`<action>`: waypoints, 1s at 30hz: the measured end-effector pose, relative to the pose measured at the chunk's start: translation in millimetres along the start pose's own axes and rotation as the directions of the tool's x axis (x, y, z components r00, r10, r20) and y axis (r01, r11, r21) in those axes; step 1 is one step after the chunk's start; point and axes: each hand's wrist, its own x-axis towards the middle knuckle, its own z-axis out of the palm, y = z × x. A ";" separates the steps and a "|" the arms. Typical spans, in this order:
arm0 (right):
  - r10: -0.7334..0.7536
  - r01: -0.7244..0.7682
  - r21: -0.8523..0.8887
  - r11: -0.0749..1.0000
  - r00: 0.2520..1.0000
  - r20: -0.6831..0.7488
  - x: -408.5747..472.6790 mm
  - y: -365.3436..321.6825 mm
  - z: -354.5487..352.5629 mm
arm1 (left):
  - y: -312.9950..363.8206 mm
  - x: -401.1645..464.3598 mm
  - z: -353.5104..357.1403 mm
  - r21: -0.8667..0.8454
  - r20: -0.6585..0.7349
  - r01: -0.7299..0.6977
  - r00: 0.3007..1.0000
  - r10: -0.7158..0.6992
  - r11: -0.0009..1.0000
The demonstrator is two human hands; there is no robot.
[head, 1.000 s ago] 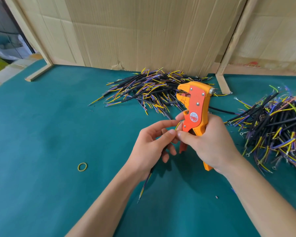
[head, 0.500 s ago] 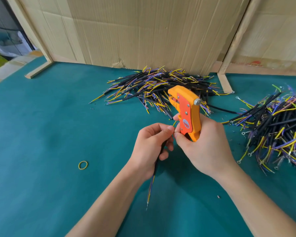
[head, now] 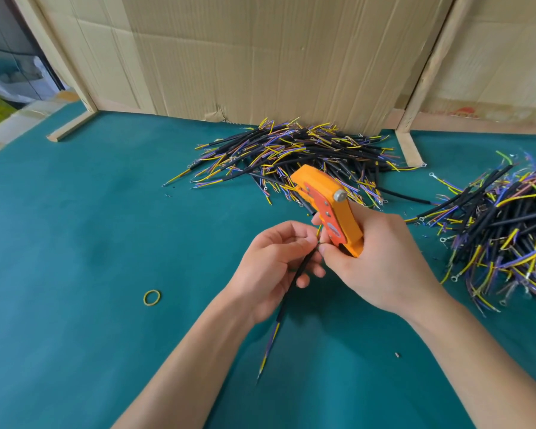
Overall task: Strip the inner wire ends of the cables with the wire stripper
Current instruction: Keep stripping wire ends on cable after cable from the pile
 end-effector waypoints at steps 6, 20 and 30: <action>-0.021 0.024 -0.041 0.999 0.996 0.089 3.3 0.7 -4.3 | -2.3 -1.2 5.9 0.048 -0.023 -0.032 0.999 0.033 0.998; 0.156 -0.172 0.313 0.934 0.985 0.075 5.0 10.8 -1.3 | -1.4 -3.0 5.3 0.041 0.000 -0.063 0.998 0.063 0.997; 0.256 -0.237 0.436 0.868 0.967 0.014 5.6 13.3 -3.3 | -6.4 -1.4 4.4 0.362 -0.005 -0.277 0.954 0.299 0.890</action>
